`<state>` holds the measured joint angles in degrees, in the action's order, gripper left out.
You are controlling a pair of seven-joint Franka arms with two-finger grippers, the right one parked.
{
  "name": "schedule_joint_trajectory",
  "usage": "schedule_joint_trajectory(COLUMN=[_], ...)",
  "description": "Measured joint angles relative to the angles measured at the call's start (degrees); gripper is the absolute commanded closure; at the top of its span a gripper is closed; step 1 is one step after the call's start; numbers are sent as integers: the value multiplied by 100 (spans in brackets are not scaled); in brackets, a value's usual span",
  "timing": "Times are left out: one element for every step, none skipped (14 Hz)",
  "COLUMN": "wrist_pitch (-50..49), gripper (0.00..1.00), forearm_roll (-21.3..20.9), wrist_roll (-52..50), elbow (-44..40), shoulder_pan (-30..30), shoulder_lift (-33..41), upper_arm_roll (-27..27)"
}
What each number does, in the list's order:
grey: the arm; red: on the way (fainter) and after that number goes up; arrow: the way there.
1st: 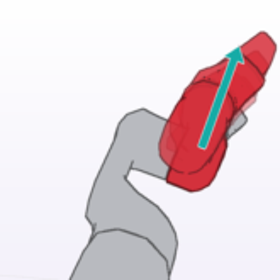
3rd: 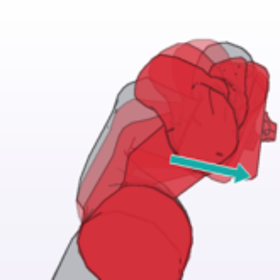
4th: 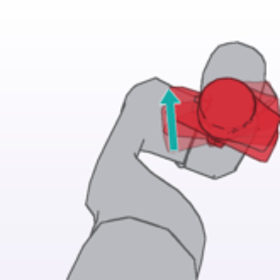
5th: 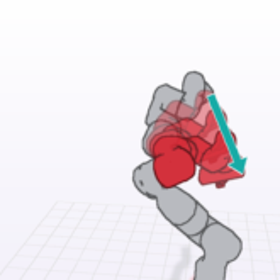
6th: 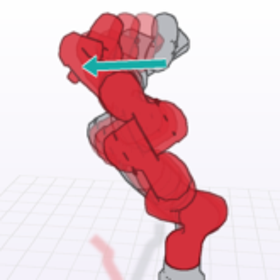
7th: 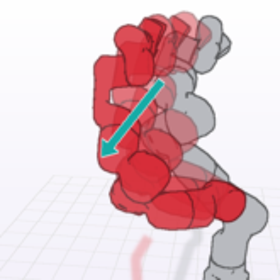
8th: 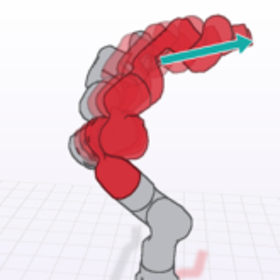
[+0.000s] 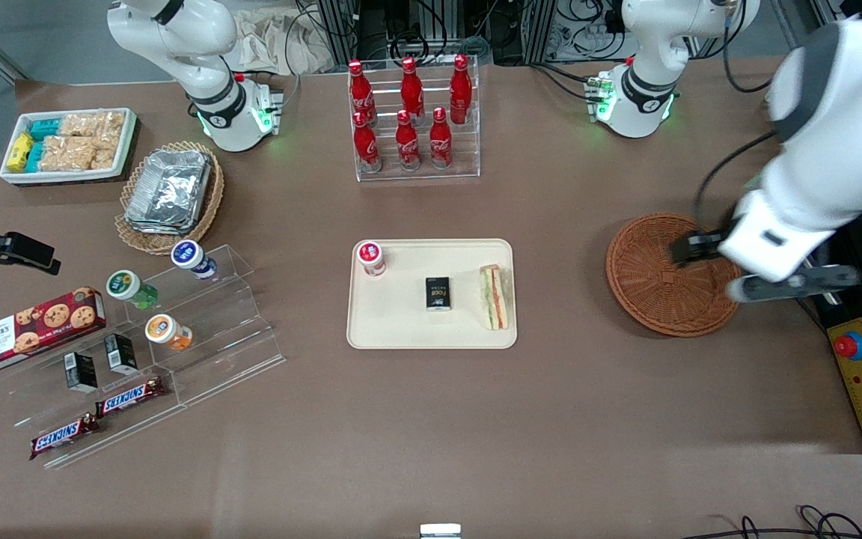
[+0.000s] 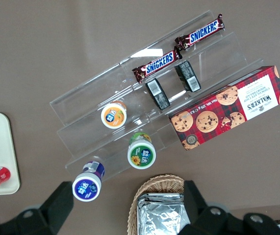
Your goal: Place sandwich from basket to tray
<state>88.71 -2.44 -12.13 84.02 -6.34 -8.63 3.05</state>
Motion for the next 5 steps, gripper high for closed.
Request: schedule_joint_trajectory(wrist_pitch=[-25,-26,-26,-26,-26], gripper=[0,0,0,0,0], forearm_roll=[57,96,123,133,134], wrist_roll=[468,881,1175,1321,1409], elbow=[117,261,392,491,550], shoulder_pan=[13,31,70,138,202], shoulder_lift=[168,346,503,611,665], upper_arm_roll=[-272,-496,-641,-695,-703])
